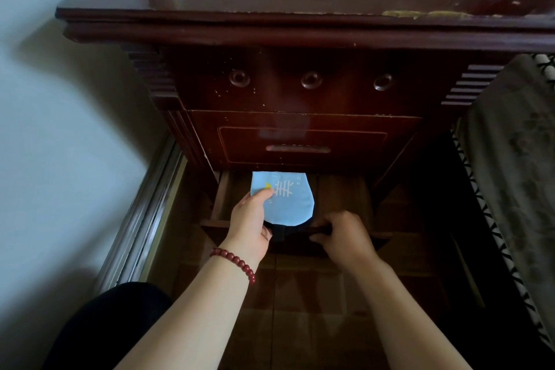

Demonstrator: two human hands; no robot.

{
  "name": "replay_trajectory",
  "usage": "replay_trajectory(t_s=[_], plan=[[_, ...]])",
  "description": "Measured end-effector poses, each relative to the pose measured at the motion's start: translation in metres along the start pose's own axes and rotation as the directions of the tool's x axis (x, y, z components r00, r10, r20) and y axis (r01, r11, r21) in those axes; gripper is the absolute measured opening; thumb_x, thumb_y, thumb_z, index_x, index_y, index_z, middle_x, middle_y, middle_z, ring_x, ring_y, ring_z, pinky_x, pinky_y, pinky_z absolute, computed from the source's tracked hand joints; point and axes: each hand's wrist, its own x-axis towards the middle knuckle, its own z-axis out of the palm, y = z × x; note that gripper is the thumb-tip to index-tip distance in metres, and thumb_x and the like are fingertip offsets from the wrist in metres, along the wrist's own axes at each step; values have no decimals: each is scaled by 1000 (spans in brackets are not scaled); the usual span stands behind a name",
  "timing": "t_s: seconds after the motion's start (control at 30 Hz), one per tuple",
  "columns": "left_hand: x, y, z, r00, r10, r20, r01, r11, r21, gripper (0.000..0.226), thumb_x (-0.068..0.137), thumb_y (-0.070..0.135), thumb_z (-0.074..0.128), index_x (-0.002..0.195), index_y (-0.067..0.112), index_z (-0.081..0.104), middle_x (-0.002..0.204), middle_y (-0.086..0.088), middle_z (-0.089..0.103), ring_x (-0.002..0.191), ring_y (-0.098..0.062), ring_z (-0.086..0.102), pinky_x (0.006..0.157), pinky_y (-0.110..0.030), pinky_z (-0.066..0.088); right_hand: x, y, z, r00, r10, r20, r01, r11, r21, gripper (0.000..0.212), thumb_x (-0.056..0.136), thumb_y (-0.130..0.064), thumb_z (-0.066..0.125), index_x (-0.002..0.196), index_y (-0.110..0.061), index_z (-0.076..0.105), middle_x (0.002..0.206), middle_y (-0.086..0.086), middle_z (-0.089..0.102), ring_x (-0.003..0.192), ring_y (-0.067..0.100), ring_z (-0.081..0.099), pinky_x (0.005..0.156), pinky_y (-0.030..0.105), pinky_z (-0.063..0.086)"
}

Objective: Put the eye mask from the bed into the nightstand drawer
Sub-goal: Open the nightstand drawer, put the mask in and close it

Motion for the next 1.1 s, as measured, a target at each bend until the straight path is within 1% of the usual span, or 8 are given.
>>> replay_trajectory(t_s=[0.1,0.4,0.53,0.63,0.73,0.83,0.9,1.1], plan=[[-3,0,3,1000,-17,14,17,1000,6,9,85,17,67,87,21,60,95,-3,63,87,-16,62,53,-22,49,-10,3,2,998,21,59,-21,1000,0,15,82,-20,72,96,-18,71,96,0,69,85,15,60,70,26,46],[0,-8,8,998,-46,36,45,998,37,9,85,13,62,90,20,58,100,-5,62,93,-19,60,58,-23,47,-20,7,4,997,-5,76,3,1000,19,17,79,-23,75,95,-22,73,97,-4,70,84,10,59,69,19,44],[7,-12,8,998,-45,40,43,998,40,11,85,11,61,89,20,58,100,-5,63,93,-20,62,60,-25,48,-17,14,-9,994,-25,110,2,979,205,25,75,-24,80,97,-23,69,91,-9,68,85,8,62,67,13,45],[10,-16,8,999,-40,30,39,998,43,15,85,9,59,97,16,59,99,-6,63,92,-21,62,61,-28,50,-13,18,-20,989,-18,148,-56,877,477,44,71,-15,82,111,-16,63,101,-3,68,98,14,66,83,24,54],[12,-18,9,998,-44,41,42,998,41,12,86,6,55,88,17,59,98,-9,64,89,-23,64,60,-31,53,-11,17,-26,984,-10,177,-110,750,652,62,72,-17,80,127,-15,54,110,-6,65,101,7,63,80,18,54],[15,-21,11,998,-46,45,43,997,62,15,86,6,53,95,14,61,106,-12,65,96,-28,63,70,-36,55,-7,10,-25,977,75,199,-207,551,808,54,79,-25,73,128,-13,55,120,2,66,110,17,63,97,34,51],[17,-23,12,996,-36,77,30,996,82,20,87,7,54,104,14,62,108,-12,66,99,-28,64,70,-36,56,-2,4,-25,966,151,208,-253,414,874,35,85,-21,68,118,-10,62,114,7,70,105,20,66,92,35,53],[23,-24,19,979,56,194,-97,973,209,22,90,7,56,109,13,63,111,-10,68,104,-26,64,92,-42,53,12,3,-28,952,277,132,-250,451,857,15,88,-8,64,101,-14,65,96,2,69,91,17,66,82,32,54]])
